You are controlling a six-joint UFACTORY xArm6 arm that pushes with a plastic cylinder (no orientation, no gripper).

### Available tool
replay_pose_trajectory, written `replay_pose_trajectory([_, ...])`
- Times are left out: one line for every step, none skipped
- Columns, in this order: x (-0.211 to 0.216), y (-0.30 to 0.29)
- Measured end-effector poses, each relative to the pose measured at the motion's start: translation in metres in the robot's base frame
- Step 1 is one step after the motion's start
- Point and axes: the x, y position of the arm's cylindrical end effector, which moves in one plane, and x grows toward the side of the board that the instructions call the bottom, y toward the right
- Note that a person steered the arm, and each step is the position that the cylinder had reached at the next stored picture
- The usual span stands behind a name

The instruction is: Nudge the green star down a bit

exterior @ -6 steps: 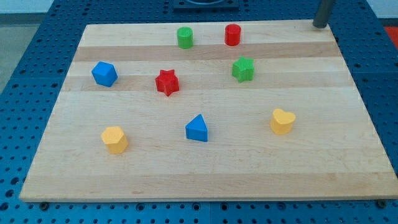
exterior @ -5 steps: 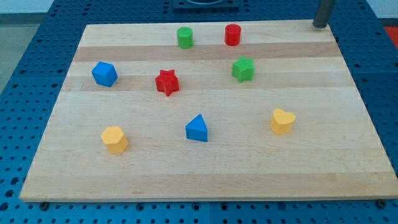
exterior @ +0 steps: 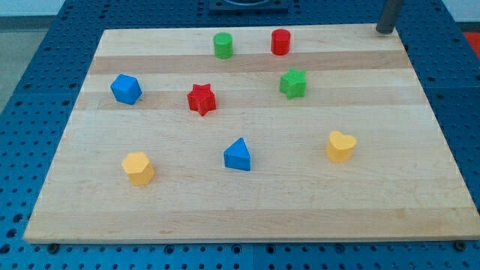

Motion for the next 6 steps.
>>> replay_pose_trajectory([0.0, -0.001])
replay_pose_trajectory([0.0, -0.003])
replay_pose_trajectory([0.0, -0.031])
replay_pose_trajectory([0.002, -0.114])
replay_pose_trajectory([0.002, -0.127])
replay_pose_trajectory([0.006, -0.138])
